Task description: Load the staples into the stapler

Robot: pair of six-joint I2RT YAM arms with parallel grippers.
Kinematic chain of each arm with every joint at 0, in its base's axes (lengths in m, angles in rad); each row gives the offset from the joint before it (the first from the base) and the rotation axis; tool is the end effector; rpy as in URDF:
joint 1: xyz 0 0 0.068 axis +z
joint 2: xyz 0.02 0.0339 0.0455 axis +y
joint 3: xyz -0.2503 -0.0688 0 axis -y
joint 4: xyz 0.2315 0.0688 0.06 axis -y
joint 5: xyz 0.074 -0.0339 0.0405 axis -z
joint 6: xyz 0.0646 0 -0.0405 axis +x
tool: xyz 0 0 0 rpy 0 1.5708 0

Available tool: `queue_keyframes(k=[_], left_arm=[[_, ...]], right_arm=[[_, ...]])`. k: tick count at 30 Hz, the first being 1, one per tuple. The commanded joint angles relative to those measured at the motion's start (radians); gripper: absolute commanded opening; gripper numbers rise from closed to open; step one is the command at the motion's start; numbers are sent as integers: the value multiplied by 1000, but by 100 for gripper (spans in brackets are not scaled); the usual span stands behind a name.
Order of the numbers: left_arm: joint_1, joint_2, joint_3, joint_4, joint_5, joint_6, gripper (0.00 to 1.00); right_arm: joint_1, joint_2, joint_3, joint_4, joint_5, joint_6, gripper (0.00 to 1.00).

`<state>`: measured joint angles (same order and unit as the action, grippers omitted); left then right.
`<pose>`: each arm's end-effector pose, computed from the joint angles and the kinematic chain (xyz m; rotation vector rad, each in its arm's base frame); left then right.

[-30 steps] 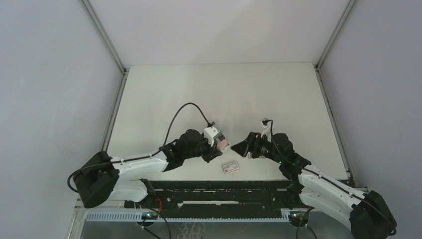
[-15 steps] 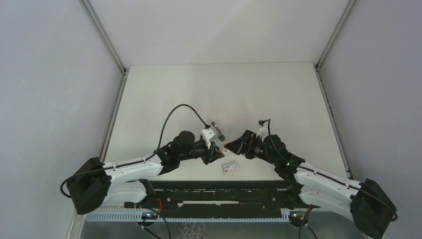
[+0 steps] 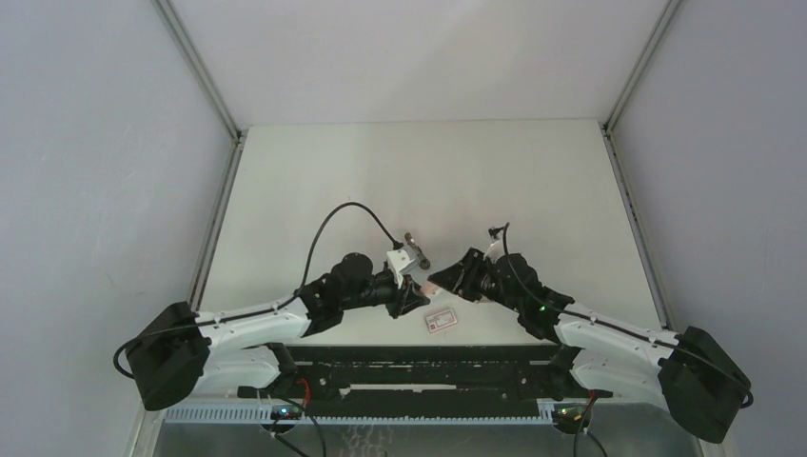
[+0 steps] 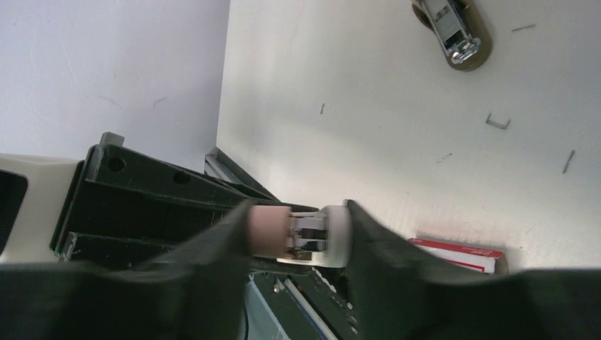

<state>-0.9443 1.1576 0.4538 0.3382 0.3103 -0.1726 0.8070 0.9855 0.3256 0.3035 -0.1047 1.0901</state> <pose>0.1373 -0.2233 0.1902 0.9769 1.8181 -1.0202 0.1549 0.1715 0.1794 0.2290 2.1695 1.2973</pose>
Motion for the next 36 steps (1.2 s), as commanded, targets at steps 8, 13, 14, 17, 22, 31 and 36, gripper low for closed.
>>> queue_keyframes(k=[8,13,14,17,22,31,36], left_arm=[[-19,-9,4,45,-7,26,0],[-18,-28,6,24,-57,17,57],[-17,-48,0,20,-90,16,64],[1,-138,-34,11,-238,4,81],[129,-268,-90,-50,-379,-47,91],[276,-299,-115,-84,-349,-113,91],[277,-282,-104,-106,-360,-110,91]], right_arm=[[3,-25,37,-2,45,-7,0],[-18,-59,33,7,64,-72,0],[-40,-72,33,2,64,-93,0],[-122,-100,33,-31,111,-195,0],[-323,-10,45,7,76,-313,0],[-446,379,201,175,-19,-416,0],[-468,585,291,267,-114,-438,0]])
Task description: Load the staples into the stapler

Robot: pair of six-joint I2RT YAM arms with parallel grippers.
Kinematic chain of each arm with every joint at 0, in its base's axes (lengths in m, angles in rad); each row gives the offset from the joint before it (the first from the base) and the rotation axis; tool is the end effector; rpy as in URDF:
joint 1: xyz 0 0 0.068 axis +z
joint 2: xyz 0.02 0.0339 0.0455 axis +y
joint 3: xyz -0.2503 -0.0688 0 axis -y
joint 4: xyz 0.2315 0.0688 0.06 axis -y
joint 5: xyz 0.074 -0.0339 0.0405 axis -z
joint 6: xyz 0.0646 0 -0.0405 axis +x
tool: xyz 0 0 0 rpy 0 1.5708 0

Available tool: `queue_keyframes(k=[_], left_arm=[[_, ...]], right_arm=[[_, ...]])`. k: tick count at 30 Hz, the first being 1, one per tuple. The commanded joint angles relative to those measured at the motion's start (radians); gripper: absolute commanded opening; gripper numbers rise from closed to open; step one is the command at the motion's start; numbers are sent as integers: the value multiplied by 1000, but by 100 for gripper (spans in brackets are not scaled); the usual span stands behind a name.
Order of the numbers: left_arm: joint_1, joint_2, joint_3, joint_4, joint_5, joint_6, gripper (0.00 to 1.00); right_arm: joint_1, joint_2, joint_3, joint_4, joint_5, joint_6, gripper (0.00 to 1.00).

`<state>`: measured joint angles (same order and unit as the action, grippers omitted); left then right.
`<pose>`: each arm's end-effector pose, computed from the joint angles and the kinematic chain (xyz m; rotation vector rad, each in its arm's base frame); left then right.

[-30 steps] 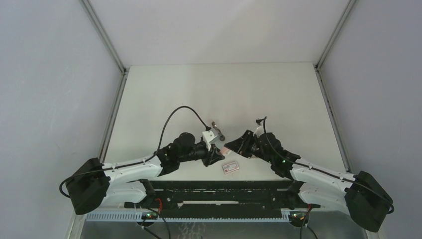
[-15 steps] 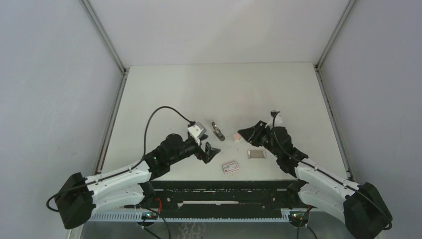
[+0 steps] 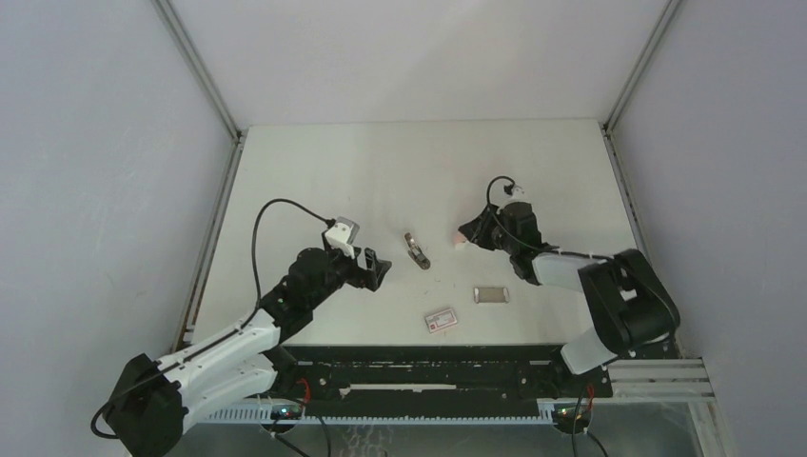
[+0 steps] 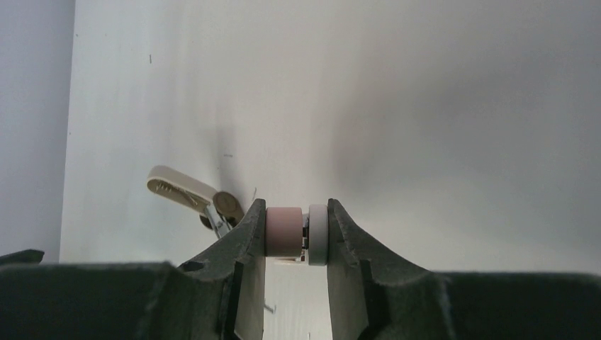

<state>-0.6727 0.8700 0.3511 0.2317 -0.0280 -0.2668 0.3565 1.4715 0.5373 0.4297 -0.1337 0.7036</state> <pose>0.1750 -0.1371 0.2029 0.3644 1.8698 -0.6206 0.2799 0.1134 0.1454 0.2896 2.1475 0.7711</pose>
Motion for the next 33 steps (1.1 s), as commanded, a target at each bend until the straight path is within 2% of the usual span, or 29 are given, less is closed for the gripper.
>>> queue_keyframes(k=[1,5,9,12,17,20,25,33], left_arm=[[5,9,-1,-1,-22,-15,90],[5,24,4,-2,-21,-12,91],[5,54,18,1,12,-12,92],[5,72,29,10,27,-14,92],[6,99,59,23,21,-21,92],[7,157,128,7,55,-31,93],[16,314,237,37,117,-58,92],[99,590,395,134,282,-109,89]], right_arm=[[-23,123,90,148,-95,-55,7],[-38,169,108,137,-72,-77,51],[-56,189,113,119,-59,-94,73],[-67,174,113,82,-18,-114,75],[-103,76,113,-90,185,-118,76],[-130,-7,96,-163,250,-131,76],[-140,-192,47,-226,188,-132,75],[-137,-528,-63,-363,-38,-130,74]])
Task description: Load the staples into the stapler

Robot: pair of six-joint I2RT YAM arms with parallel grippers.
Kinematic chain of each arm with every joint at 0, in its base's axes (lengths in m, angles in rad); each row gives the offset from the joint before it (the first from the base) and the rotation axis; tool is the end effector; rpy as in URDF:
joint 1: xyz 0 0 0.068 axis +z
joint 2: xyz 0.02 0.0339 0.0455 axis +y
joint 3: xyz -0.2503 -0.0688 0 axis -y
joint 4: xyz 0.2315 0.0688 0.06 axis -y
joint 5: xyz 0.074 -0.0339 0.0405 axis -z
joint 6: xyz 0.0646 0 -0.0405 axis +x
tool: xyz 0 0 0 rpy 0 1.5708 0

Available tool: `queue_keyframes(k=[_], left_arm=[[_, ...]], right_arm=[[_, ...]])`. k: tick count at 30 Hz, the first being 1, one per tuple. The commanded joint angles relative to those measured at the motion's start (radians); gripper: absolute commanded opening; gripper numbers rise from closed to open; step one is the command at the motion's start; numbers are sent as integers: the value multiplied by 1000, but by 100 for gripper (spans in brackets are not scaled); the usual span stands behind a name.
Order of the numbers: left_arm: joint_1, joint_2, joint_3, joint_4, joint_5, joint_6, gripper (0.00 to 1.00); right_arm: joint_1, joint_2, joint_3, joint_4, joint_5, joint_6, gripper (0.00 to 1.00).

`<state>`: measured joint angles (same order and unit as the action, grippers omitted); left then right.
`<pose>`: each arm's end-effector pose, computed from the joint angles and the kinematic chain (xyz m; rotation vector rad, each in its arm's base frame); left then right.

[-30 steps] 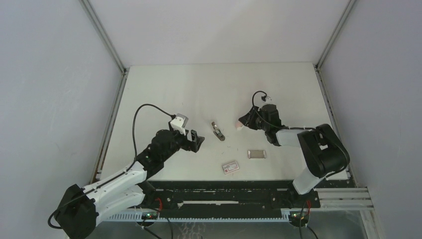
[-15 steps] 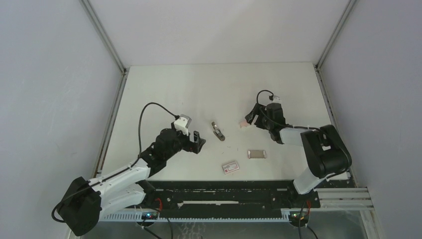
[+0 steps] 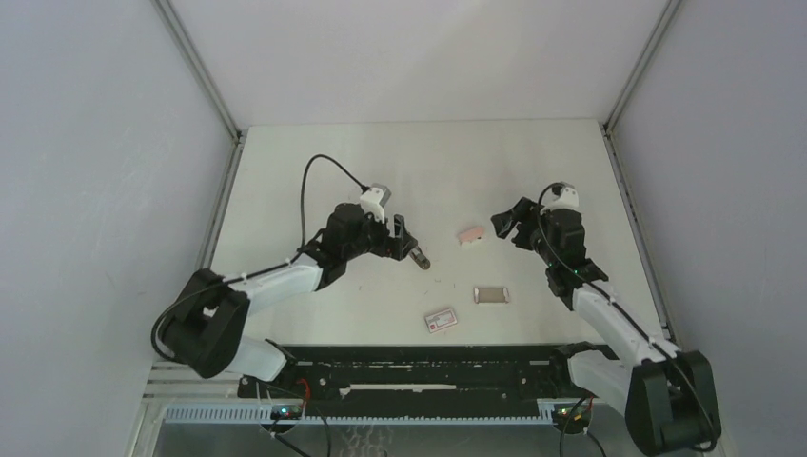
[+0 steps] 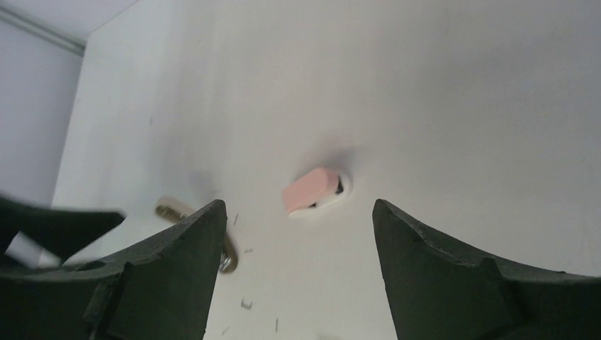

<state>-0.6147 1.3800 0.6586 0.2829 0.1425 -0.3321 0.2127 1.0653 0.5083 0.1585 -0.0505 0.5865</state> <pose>0.2487 -0.1868 0.1929 0.3868 2.0486 -0.7357 0.2483 0.0570 0.2073 0.3409 1.9842 0.5668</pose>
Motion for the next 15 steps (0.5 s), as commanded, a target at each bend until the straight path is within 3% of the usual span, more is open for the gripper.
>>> queue_keyframes(k=[1,9,13,15], left_arm=[[49,104,103,87,127,-44,88],[75,252,162,147,164,-39,85],[75,296,165,196,219,-32,75],[76,304,156,223,229,-32,63]], right_arm=[[8,-161,-41,-112,-140,-13,74],[14,-347,-57,-226,-239,-23,73],[14,-372,-57,-236,-295,-29,73],[14,-369,-57,-242,-301,-40,72]])
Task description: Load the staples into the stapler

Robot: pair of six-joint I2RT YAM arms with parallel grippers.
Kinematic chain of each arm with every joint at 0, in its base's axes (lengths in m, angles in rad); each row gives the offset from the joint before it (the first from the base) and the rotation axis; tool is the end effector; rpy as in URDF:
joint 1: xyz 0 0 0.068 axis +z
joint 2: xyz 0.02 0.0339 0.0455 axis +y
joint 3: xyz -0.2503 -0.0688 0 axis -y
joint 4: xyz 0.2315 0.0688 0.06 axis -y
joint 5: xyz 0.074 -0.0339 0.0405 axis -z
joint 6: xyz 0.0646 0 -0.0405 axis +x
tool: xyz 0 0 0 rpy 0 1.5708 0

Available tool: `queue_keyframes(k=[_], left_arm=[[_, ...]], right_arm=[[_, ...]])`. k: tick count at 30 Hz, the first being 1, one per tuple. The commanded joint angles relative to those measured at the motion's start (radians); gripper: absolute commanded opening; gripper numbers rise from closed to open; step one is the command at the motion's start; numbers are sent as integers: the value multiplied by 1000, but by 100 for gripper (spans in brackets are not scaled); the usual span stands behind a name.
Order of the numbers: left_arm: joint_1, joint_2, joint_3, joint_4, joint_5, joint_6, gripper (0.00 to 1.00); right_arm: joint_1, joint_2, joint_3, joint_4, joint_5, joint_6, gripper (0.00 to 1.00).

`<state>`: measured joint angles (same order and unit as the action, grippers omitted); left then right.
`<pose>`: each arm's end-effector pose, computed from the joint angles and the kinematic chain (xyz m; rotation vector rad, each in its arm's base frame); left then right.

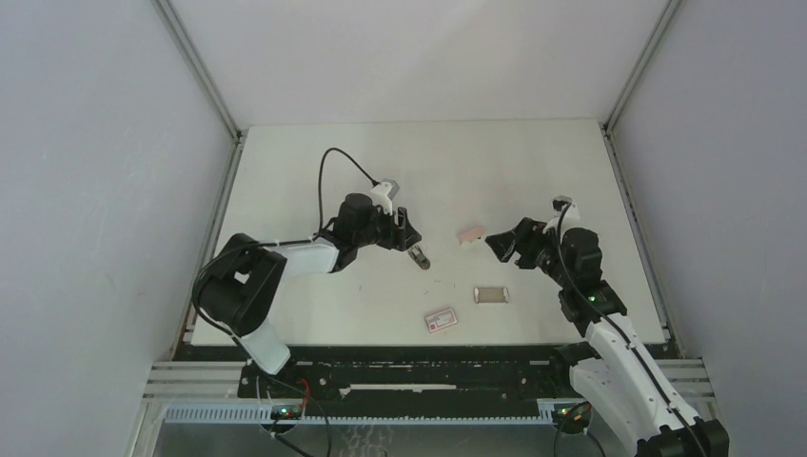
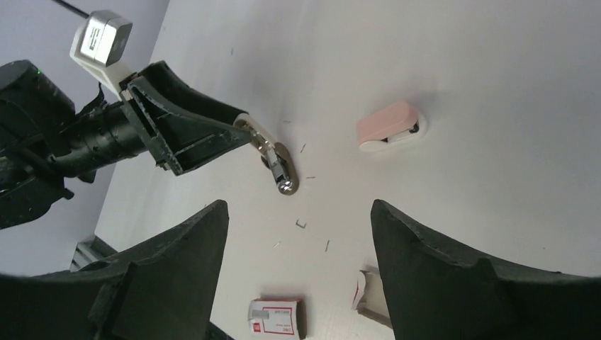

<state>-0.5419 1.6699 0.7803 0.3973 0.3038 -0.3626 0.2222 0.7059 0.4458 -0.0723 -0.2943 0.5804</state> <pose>0.2956 -0.2005 0.1564 0.3879 2.1198 -0.8566 0.1881 0.0617 0.2300 0.1457 1.9692 0.8146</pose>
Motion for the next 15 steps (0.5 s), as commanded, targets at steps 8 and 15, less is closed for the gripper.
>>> queue_keyframes(k=[8,15], left_arm=[[3,46,30,151,84,-5,37],[2,38,8,150,67,13,25]], right_arm=[[6,3,-8,-24,-60,-55,73],[6,0,-13,-36,-59,-70,72]])
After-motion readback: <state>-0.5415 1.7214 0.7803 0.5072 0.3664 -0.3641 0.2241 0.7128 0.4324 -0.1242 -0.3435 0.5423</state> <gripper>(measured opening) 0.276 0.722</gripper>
